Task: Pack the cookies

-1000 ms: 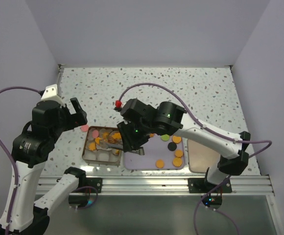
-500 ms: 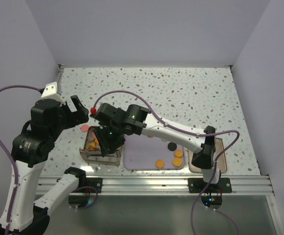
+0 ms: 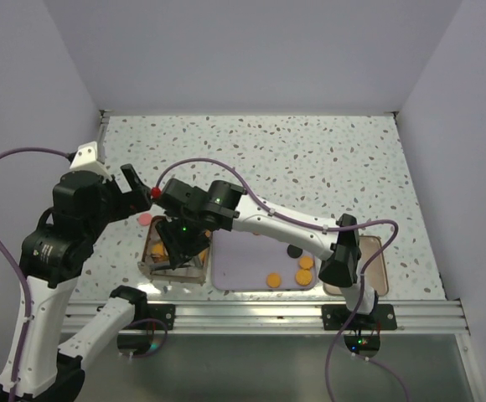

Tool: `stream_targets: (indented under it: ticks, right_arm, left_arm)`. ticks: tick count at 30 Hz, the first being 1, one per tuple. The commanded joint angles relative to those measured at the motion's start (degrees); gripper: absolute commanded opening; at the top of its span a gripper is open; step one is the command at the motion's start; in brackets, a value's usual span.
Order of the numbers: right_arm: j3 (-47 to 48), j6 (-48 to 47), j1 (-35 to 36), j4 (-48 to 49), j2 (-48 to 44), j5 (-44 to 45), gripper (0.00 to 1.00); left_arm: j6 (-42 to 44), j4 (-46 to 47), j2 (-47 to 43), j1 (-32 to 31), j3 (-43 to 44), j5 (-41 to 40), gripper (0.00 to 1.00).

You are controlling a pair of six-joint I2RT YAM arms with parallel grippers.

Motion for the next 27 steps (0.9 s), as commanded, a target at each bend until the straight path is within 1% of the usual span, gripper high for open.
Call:
stream_targets:
  ticks: [1,8,13,17,19,22,27]
  right_arm:
    - [0.0,-1.3,0.2,1.8,0.5,-1.3,0.46]
    - [0.6,-1.6,0.1,1.4,0.5,-0.5,0.50]
    - [3.1,-1.8,0.0,-1.0,-0.2,1.7,0.51]
    - [4.7,-1.6,-1.6,-2.8,-3.2,3.4,0.51]
    - [3.6,-1.6,-2.7,-3.6,-6.5,4.9,0.50]
    - [-0.8,-1.7,-5.4,-4.4,-11.9,6.8,0.50]
    - [-10.8,-2.5,-11.4,-6.4,-20.0,10.6,0.50]
  left_arm:
    - [-0.1,1.4,-1.0,-0.2,-0.3,-0.5,1.00]
    - [0.9,0.2,-0.7,-0.2,1.9,-1.9,1.00]
    - [1.2,-0.2,-0.5,-0.2,2.9,-2.1,1.00]
    - [1.3,-0.5,-0.7,-0.2,3.2,-2.2,1.00]
    - [1.3,-0.5,-0.6,-0.2,3.3,-2.2,1.00]
    - [1.3,-0.6,-0.8,-0.2,3.4,-2.0,1.00]
    - [1.3,-0.7,-1.0,-0.2,3.2,-1.9,1.00]
